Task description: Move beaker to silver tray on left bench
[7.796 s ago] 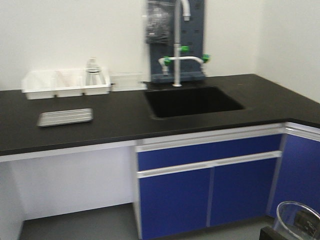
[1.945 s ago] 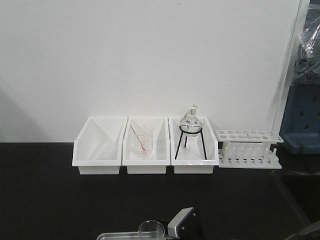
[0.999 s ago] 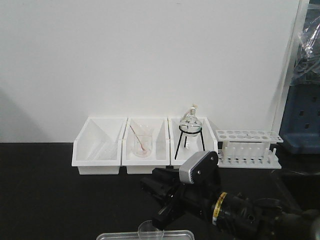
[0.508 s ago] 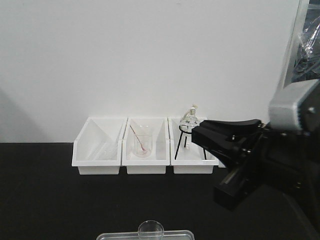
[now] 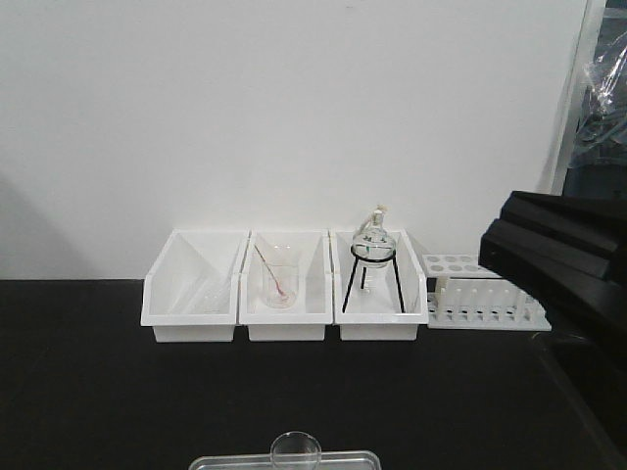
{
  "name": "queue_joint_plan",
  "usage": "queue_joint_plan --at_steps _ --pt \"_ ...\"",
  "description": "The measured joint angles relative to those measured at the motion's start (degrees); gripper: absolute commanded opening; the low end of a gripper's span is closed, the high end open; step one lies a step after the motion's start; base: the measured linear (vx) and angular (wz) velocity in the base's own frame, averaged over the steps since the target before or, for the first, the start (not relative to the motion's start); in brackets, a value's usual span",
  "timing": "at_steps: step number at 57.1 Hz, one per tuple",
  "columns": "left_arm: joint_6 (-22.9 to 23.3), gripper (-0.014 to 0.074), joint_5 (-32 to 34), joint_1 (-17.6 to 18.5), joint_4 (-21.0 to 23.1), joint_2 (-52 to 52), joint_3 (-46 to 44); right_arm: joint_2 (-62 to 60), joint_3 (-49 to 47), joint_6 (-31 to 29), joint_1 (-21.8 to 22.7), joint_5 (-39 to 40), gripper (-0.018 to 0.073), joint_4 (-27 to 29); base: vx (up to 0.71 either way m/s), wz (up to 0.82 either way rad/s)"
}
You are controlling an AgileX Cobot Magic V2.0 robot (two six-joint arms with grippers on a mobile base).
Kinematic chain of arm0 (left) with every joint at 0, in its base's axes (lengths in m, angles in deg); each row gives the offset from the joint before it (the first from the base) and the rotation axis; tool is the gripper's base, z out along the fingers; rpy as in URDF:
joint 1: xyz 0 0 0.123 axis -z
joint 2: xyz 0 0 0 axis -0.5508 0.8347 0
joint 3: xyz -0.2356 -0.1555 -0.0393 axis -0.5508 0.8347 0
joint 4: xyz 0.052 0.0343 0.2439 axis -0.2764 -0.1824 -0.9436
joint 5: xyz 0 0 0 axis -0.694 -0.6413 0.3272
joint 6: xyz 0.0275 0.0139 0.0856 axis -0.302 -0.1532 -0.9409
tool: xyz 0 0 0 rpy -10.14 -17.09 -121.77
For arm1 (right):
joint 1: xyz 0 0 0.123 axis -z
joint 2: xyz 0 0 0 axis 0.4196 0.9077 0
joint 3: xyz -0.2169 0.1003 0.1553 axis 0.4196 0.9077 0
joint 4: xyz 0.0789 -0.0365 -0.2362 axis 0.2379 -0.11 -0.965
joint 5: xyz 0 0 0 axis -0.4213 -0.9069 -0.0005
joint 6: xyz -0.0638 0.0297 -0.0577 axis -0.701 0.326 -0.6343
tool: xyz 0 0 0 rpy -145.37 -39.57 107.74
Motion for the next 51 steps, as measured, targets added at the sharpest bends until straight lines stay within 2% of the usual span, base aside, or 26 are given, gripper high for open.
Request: queue_joint_plan --at_steps 12,17,20,23,30,37,42,51 --pt "0.0 0.0001 0.0 0.0 0.0 0.0 0.0 -1.4 0.0 1.7 0.0 -1.2 -0.0010 0.4 0.00 0.00" --pt "0.0 0.0001 0.0 0.0 0.0 0.0 0.0 -1.4 0.7 0.9 0.0 -5.0 -0.0010 5.2 0.00 0.00" --pt "0.0 0.0001 0.0 0.0 0.0 0.0 0.0 -1.4 1.5 -2.1 0.0 -8.7 -0.0010 12.1 0.00 0.00" --pt "0.0 0.0001 0.0 0.0 0.0 0.0 0.0 -1.4 2.7 -8.4 0.0 -14.2 -0.0010 20.5 0.00 0.00" --pt "0.0 0.0001 0.0 0.0 0.0 0.0 0.0 -1.4 5.9 -30.5 0.0 -30.1 -0.0010 46.3 0.00 0.00" --pt "0.0 0.0001 0.0 0.0 0.0 0.0 0.0 -1.3 7.4 -46.6 0.1 -45.7 -0.0010 64.5 0.00 0.00" --pt "0.0 0.0001 0.0 0.0 0.0 0.0 0.0 -1.3 7.7 -51.6 0.1 -50.0 -0.0010 70.7 0.00 0.00" --pt "0.0 0.0001 0.0 0.0 0.0 0.0 0.0 -1.3 7.7 -54.0 0.1 -45.0 -0.0010 71.1 0.00 0.00"
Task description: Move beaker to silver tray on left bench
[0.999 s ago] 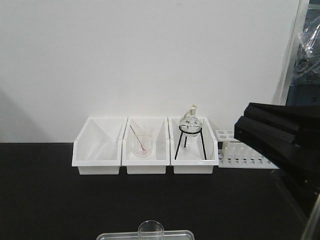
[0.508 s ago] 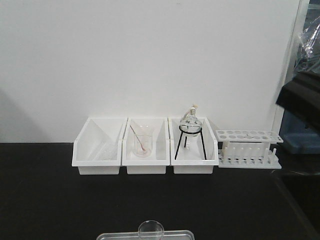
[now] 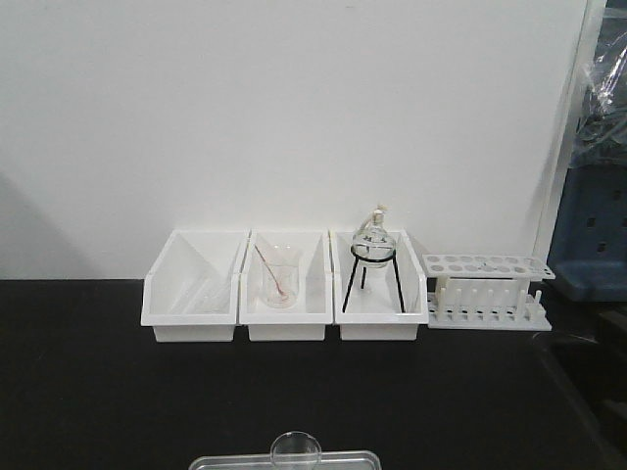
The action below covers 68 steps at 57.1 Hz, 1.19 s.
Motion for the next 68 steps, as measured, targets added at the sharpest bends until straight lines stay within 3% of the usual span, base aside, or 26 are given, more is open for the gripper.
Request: queue_joint_plan --at_steps 19,68 --pt "0.0 0.0001 0.0 0.0 0.0 0.0 0.0 0.0 0.0 -0.2 0.0 10.7 -0.0010 -5.3 0.00 0.00" --pt "0.0 0.0001 0.0 0.0 0.0 0.0 0.0 0.0 -0.1 -0.2 0.0 11.5 -0.0010 -5.5 0.00 0.00"
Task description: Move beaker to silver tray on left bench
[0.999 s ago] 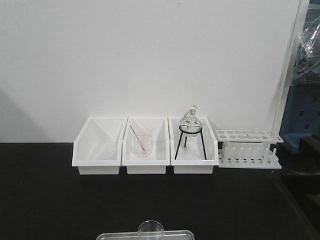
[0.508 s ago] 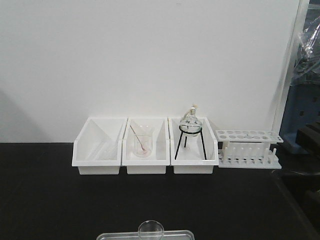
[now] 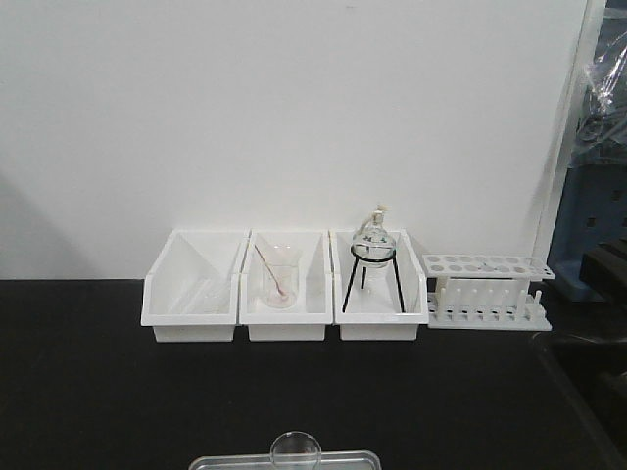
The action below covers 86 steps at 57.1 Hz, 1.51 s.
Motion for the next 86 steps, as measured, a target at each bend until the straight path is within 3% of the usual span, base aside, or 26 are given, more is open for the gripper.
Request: queue_joint_plan --at_steps 86 --pt "0.0 0.0001 0.0 0.0 0.0 0.0 0.0 0.0 0.0 0.0 0.0 0.0 -0.0010 0.0 0.00 0.00"
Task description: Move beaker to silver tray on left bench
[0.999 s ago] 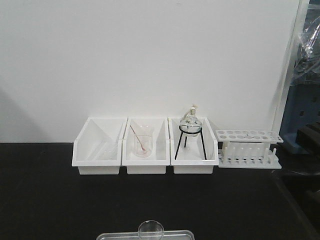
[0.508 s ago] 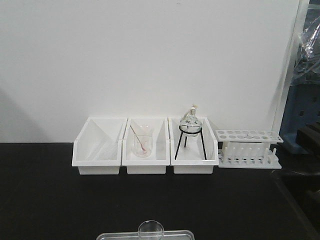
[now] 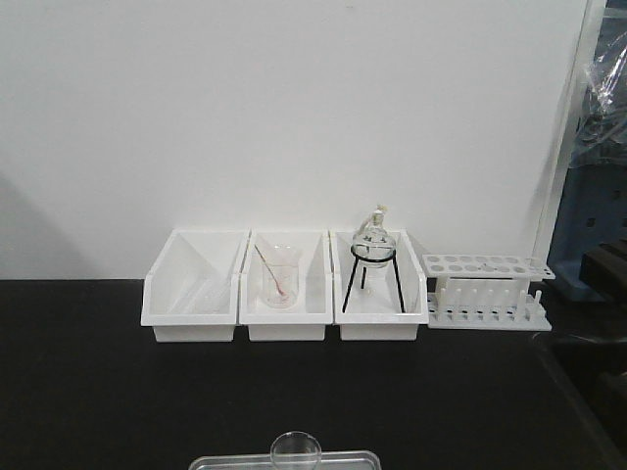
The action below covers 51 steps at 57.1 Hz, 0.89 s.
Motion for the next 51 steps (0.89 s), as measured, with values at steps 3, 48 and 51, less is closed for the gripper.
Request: queue_joint_plan --at_steps 3,48,51 --pt "0.0 0.0001 0.0 0.0 0.0 0.0 0.0 0.0 0.0 0.0 0.0 0.0 -0.0010 0.0 0.00 0.00" --pt "0.0 0.0001 0.0 0.0 0.0 0.0 0.0 -15.5 32.4 -22.4 0.8 10.8 -0.0010 34.6 0.00 0.00" --pt "0.0 0.0001 0.0 0.0 0.0 0.0 0.0 -19.6 37.5 -22.5 2.5 12.4 -0.0010 36.1 0.00 0.00"
